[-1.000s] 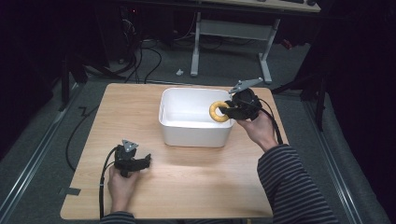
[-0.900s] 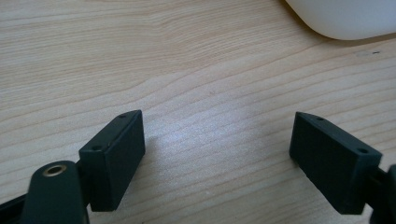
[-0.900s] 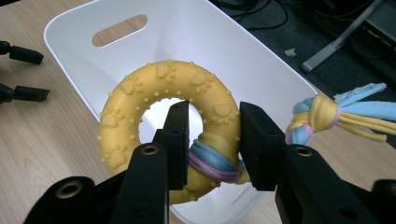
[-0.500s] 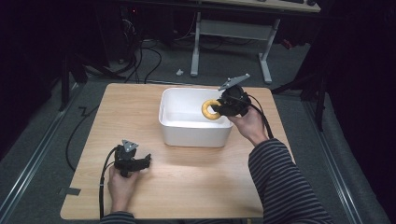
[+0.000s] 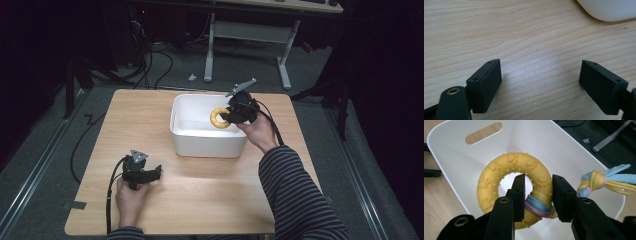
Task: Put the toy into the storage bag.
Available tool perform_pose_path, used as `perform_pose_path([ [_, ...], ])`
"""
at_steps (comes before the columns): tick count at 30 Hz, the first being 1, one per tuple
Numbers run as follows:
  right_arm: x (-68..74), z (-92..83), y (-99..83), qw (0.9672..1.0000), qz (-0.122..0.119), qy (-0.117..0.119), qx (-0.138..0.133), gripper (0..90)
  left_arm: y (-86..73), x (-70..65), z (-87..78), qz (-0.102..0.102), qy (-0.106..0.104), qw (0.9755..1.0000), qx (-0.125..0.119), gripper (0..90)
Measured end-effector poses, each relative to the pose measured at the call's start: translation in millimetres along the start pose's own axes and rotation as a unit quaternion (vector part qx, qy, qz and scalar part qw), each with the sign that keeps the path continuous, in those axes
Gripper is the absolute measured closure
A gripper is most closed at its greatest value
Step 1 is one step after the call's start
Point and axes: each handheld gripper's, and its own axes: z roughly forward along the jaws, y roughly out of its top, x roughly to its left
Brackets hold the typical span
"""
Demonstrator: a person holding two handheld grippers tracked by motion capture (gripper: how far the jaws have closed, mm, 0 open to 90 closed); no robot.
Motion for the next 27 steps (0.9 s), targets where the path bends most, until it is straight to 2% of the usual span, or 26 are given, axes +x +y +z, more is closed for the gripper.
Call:
perform_pose_path([
  [13, -6.0, 24.2, 2.1, 0.9993, 0.021, 0.000, 0.033, 65.4, 0.0, 0.0, 0.0, 0.000, 0.000, 1.0000, 0.000, 18.6],
  [18, -7.0, 32.7, 3.0, 0.9988, 0.021, 0.000, 0.045, 65.4, 0.0, 0.0, -0.1, 0.000, 0.000, 1.0000, 0.000, 18.6],
  [27, -5.6, 41.7, 3.7, 0.9977, 0.032, 0.004, 0.059, 65.3, -0.2, 0.0, -0.2, 0.000, 0.000, 1.0000, 0.000, 18.6],
])
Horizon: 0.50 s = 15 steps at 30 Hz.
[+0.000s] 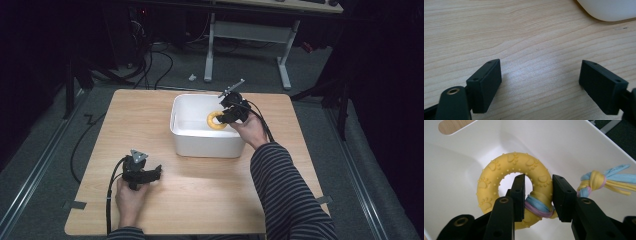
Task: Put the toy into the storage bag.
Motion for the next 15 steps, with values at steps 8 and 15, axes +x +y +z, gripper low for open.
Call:
perform_pose_path([
  [8, 1.6, 0.8, -2.1, 0.9999, -0.007, 0.008, 0.004, 65.3, 0.0, 0.0, -0.1, 0.000, 0.000, 1.0000, 0.000, 18.6],
  [15, 6.2, 2.1, -4.3, 0.9997, -0.013, 0.016, 0.014, 65.2, 0.0, 0.4, 0.0, -0.001, -0.001, 1.0000, 0.000, 18.7],
])
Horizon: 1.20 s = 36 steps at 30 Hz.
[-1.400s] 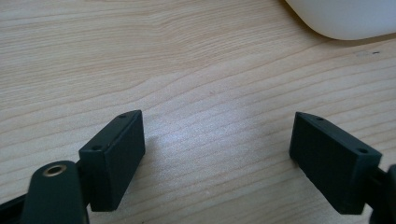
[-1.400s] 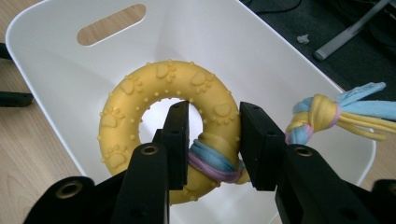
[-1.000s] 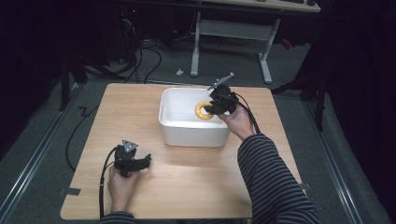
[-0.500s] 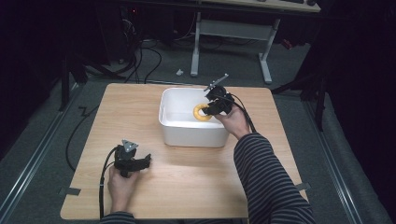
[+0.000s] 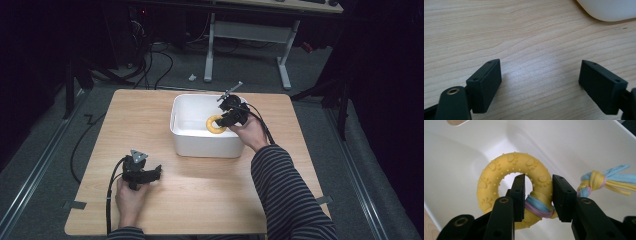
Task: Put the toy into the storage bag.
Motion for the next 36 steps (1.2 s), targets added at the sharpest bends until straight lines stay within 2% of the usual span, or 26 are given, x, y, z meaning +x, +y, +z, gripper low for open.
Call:
perform_pose_path([
  [3, 1.6, -0.6, -2.1, 1.0000, 0.000, 0.009, 0.002, 65.2, 0.1, 0.0, -0.1, 0.001, 0.000, 1.0000, 0.001, 18.7],
  [6, 3.1, 0.0, -3.5, 0.9999, -0.006, 0.007, 0.008, 65.2, 0.0, 0.0, 0.0, 0.000, 0.000, 1.0000, 0.000, 18.7],
  [13, 4.1, -1.0, -9.1, 0.9998, 0.001, 0.015, 0.012, 65.2, 0.1, 0.0, -0.1, 0.000, 0.000, 1.0000, 0.001, 18.7],
  [15, 5.3, -0.9, -10.0, 0.9997, -0.009, 0.016, 0.013, 65.2, 0.1, 0.0, -0.1, 0.001, 0.000, 1.0000, 0.001, 18.7],
  [21, 9.2, -3.6, -11.1, 0.9996, -0.015, 0.019, 0.015, 65.2, 0.1, 0.0, -0.1, 0.001, 0.000, 1.0000, 0.001, 18.7],
  [33, 8.0, -5.0, -11.1, 0.9996, -0.007, 0.026, 0.006, 64.4, 0.1, 0.0, -0.1, 0.001, 0.000, 1.0000, 0.001, 18.7],
  [36, 7.8, -6.4, -11.2, 0.9996, -0.002, 0.028, 0.005, 58.8, 0.1, 0.0, -0.1, 0.001, 0.000, 1.0000, 0.001, 18.7],
])
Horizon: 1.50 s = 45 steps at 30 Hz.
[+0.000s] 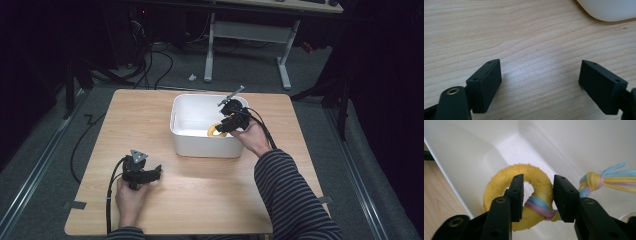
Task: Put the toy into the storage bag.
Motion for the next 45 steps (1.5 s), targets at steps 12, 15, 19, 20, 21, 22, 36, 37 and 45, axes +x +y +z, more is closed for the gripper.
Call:
perform_pose_path([
  [12, -0.5, -24.0, -8.6, 0.9988, 0.008, -0.022, -0.043, 51.1, 0.1, 0.1, 0.1, 0.000, 0.000, 1.0000, 0.000, 18.6],
  [15, 0.1, -32.8, -12.0, 0.9980, 0.004, -0.026, -0.057, 51.0, 0.1, 0.0, 0.2, 0.000, 0.000, 1.0000, 0.000, 18.6],
  [19, -1.6, -43.9, -18.8, 0.9969, 0.011, -0.027, -0.073, 50.4, 0.1, -0.1, 0.3, 0.000, 0.001, 1.0000, -0.001, 18.6],
  [20, -2.5, -46.3, -20.3, 0.9967, 0.010, -0.030, -0.075, 50.4, 0.1, -0.1, 0.2, 0.000, 0.000, 1.0000, -0.001, 18.7],
  [21, -3.9, -50.3, -23.3, 0.9962, 0.013, -0.034, -0.080, 50.3, 0.1, -0.1, 0.2, 0.000, 0.001, 1.0000, -0.001, 18.6],
  [22, -3.9, -50.3, -23.3, 0.9962, 0.013, -0.034, -0.080, 50.3, 0.1, -0.1, 0.2, 0.000, 0.001, 1.0000, -0.001, 18.6],
  [36, -27.1, -90.2, -69.4, 0.9909, 0.047, -0.054, -0.114, 50.1, 0.0, -0.6, 0.2, 0.002, 0.001, 1.0000, 0.000, 18.3],
  [37, -28.5, -92.1, -72.1, 0.9904, 0.051, -0.053, -0.117, 50.1, 0.0, -0.6, 0.2, 0.002, 0.001, 1.0000, 0.000, 18.3],
  [45, -35.0, -102.1, -92.8, 0.9878, 0.064, -0.052, -0.132, 48.2, -0.1, -0.7, 0.2, 0.001, 0.002, 1.0000, 0.000, 18.3],
])
